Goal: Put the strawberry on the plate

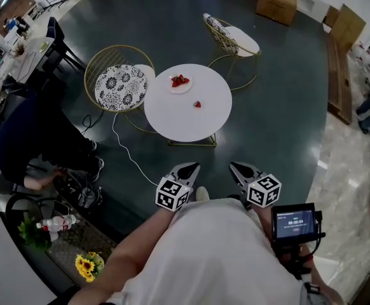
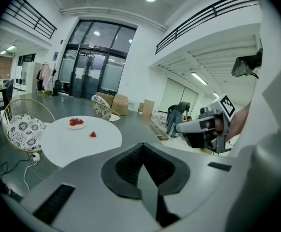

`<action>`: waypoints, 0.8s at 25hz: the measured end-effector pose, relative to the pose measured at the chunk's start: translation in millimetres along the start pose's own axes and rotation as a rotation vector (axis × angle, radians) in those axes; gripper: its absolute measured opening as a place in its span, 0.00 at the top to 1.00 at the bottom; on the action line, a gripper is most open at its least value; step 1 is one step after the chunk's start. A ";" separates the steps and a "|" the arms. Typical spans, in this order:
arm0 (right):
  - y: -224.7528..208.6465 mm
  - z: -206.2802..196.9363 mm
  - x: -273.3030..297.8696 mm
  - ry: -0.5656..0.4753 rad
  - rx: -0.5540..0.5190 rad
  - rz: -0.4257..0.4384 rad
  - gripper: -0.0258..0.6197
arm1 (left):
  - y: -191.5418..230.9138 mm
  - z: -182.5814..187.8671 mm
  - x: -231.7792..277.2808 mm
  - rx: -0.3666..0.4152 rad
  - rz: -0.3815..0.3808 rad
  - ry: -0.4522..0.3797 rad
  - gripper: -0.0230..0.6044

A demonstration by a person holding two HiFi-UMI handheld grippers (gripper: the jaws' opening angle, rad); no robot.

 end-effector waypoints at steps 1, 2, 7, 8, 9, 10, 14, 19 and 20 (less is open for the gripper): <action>1.3 2.6 6.5 0.012 -0.015 0.014 0.95 | 5.5 1.2 0.2 -0.005 0.010 0.000 0.95; 2.6 4.8 12.0 0.027 -0.029 0.028 0.95 | 9.9 2.2 0.1 -0.011 0.019 0.000 0.95; -7.0 10.6 24.7 0.058 -0.028 0.049 0.95 | 18.9 2.6 3.1 -0.036 0.043 0.013 0.95; -11.1 11.3 26.8 0.059 -0.021 0.049 0.95 | 20.5 2.2 4.8 -0.039 0.047 0.018 0.95; -14.8 11.9 29.0 0.062 -0.014 0.052 0.95 | 22.2 1.8 6.4 -0.043 0.051 0.024 0.95; -18.4 12.7 31.3 0.065 -0.008 0.057 0.95 | 23.9 1.7 8.2 -0.047 0.057 0.030 0.95; -38.5 25.5 45.5 0.080 0.000 0.090 0.95 | 34.4 9.9 23.4 -0.059 0.089 0.045 0.95; -75.4 55.1 64.3 0.104 -0.018 0.134 0.95 | 43.8 29.4 55.5 -0.067 0.117 0.053 0.95; -84.3 61.9 67.7 0.107 -0.023 0.140 0.95 | 45.9 33.6 63.8 -0.068 0.122 0.054 0.95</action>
Point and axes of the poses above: the fingertips, and each gripper's own axes: x forward along the fingers, y to its left, z out of its top, the point moved 8 cm from there along -x, backward along the fingers, and after that the axes turned 12 degrees about z, right-handed, at the moved point
